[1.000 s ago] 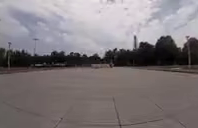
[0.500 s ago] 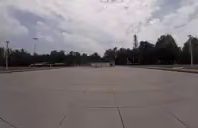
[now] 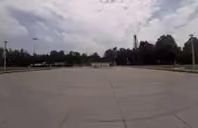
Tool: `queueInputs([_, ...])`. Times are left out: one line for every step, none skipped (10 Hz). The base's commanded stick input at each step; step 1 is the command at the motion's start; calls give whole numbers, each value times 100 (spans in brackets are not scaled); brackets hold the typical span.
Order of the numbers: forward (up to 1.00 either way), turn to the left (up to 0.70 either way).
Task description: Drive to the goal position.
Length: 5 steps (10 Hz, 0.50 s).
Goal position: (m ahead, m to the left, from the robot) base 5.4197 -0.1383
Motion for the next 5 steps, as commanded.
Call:
queueInputs([70, 0])
queueInputs([70, 0])
queueInputs([70, 0])
queueInputs([70, 0])
queueInputs([70, 0])
